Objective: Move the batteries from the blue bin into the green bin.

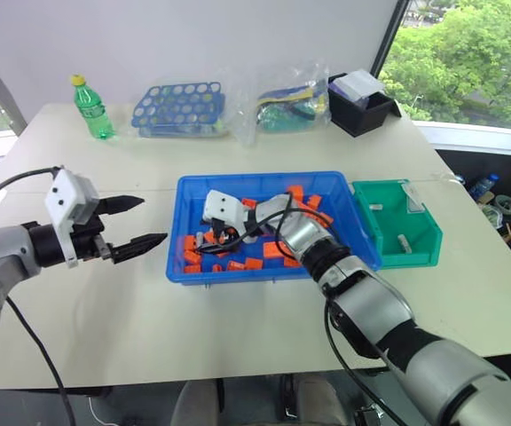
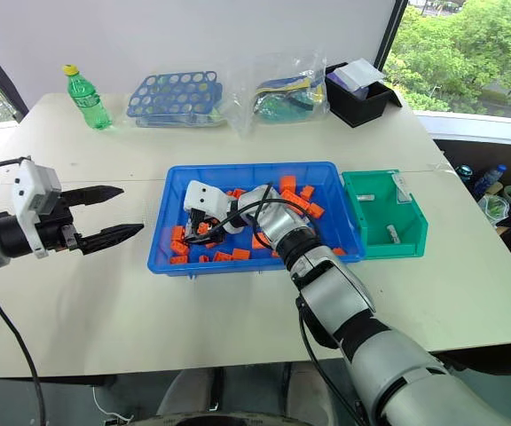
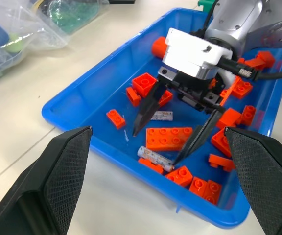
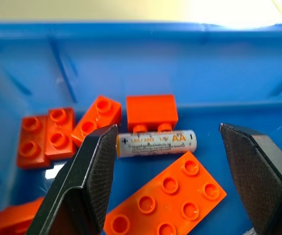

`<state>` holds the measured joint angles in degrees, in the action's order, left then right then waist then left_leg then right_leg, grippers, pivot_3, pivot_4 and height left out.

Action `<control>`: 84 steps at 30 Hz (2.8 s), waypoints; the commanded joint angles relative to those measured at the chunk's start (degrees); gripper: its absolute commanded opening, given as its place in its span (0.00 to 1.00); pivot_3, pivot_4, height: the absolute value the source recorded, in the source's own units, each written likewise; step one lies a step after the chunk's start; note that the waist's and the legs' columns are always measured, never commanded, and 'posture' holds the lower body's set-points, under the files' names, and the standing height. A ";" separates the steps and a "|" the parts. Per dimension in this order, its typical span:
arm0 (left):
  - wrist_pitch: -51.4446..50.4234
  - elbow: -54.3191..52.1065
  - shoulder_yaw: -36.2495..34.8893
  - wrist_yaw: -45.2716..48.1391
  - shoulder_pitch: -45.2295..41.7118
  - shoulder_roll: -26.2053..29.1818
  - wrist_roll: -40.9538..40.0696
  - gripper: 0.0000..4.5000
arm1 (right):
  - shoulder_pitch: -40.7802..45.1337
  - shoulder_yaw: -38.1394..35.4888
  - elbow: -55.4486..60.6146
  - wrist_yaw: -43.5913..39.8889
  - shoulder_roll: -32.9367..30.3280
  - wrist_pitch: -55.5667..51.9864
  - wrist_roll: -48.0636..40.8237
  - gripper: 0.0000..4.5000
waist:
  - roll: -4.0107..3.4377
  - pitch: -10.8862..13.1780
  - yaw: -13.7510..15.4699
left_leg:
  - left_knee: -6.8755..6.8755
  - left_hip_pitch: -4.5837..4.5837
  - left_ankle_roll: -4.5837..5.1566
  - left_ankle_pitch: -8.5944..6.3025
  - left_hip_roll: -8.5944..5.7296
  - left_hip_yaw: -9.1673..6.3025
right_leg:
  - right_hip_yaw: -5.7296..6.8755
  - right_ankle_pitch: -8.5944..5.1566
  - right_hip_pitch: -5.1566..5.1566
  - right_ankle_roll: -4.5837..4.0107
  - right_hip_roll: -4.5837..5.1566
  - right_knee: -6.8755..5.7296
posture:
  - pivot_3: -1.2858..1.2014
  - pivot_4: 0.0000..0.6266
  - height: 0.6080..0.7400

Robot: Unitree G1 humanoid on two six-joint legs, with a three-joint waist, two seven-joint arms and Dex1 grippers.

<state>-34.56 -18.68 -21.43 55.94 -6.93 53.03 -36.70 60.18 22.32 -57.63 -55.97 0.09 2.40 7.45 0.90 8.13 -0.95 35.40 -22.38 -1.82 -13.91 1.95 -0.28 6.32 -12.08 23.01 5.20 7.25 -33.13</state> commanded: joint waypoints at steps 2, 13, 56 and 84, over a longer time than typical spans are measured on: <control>-0.43 -2.47 -2.36 -0.02 0.11 1.24 -1.19 1.00 | 2.03 0.37 -2.70 -0.19 0.29 4.67 2.04 0.76 | 0.00 0.00 -0.04 | 0.00 0.00 0.00 0.00 0.00 0.00 | 0.00 0.00 0.00 0.00 0.00 0.00 | 0.52 0.24 0.87; -0.27 -1.78 -1.68 0.42 -0.75 1.36 -0.96 1.00 | 1.80 -1.40 -5.25 -0.39 1.13 5.47 2.59 0.76 | 0.00 0.00 -0.10 | -0.05 0.01 -0.03 0.02 0.01 -0.01 | -0.02 0.00 0.02 0.00 -0.02 -0.02 | 0.52 0.24 0.87; 2.21 1.16 2.97 0.13 -5.65 -0.41 0.60 1.00 | 1.51 -6.01 -9.53 1.11 5.31 1.22 3.09 0.50 | 0.01 0.00 -0.15 | -0.12 0.08 -0.05 0.04 0.02 -0.04 | -0.04 0.00 -0.03 -0.02 -0.06 -0.03 | 0.52 0.24 0.87; 4.17 6.67 13.10 2.76 -12.64 -7.68 2.09 1.00 | -24.50 -31.10 74.58 8.65 -23.96 -55.99 -6.91 0.02 | 0.10 -0.05 1.75 | -0.06 0.01 -0.07 0.05 0.00 -0.05 | -0.03 -0.14 -0.21 0.18 -0.04 0.10 | 0.52 0.24 0.87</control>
<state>-31.59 -11.96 -8.54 58.57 -17.97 45.58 -34.97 36.86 -3.89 11.27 -49.70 -21.70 -49.84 1.08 0.99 8.09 0.80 35.37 -22.38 -1.90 -13.87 1.93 -0.33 6.28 -12.23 22.88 5.38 7.22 -33.01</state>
